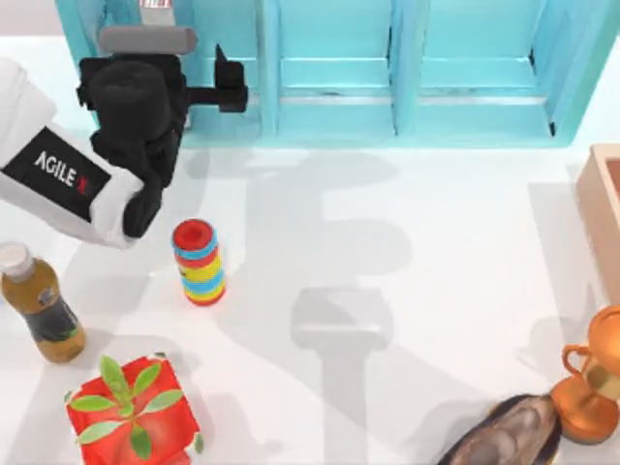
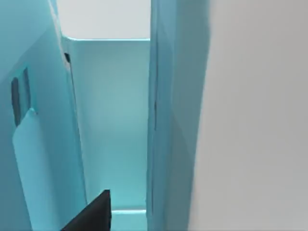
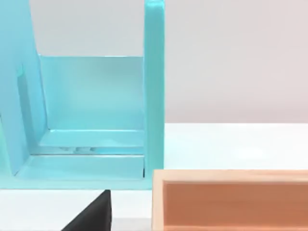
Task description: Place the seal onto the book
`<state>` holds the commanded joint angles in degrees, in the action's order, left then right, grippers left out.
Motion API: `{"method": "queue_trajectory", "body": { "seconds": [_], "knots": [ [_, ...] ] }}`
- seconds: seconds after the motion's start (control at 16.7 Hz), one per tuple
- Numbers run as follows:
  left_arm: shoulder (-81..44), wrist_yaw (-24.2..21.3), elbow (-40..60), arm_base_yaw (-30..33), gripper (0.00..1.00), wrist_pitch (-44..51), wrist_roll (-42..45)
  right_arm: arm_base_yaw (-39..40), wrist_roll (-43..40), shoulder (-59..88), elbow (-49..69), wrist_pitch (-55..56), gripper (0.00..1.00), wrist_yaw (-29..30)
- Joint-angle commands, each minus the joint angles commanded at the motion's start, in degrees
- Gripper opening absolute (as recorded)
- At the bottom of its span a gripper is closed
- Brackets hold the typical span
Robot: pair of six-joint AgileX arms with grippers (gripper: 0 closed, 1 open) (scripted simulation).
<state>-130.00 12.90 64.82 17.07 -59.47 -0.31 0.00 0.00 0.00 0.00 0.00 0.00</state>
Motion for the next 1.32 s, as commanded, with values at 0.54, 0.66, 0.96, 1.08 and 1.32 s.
{"method": "queue_trajectory", "body": {
  "seconds": [0.54,0.66,0.96,1.08,1.32],
  "knots": [
    [-4.9,-1.9,4.1,-1.9,0.85,-1.0,0.1,0.0,0.0,0.0,0.0,0.0,1.0,0.0],
    [-4.9,-1.9,4.1,-1.9,0.7,-1.0,0.1,0.0,0.0,0.0,0.0,0.0,1.0,0.0],
    [-4.9,-1.9,4.1,-1.9,0.32,-1.0,0.1,0.0,0.0,0.0,0.0,0.0,1.0,0.0],
    [-4.9,-1.9,4.1,-1.9,0.17,-1.0,0.1,0.0,0.0,0.0,0.0,0.0,1.0,0.0],
    [-4.9,-1.9,4.1,-1.9,0.0,-1.0,0.1,0.0,0.0,0.0,0.0,0.0,1.0,0.0]
  ]
}}
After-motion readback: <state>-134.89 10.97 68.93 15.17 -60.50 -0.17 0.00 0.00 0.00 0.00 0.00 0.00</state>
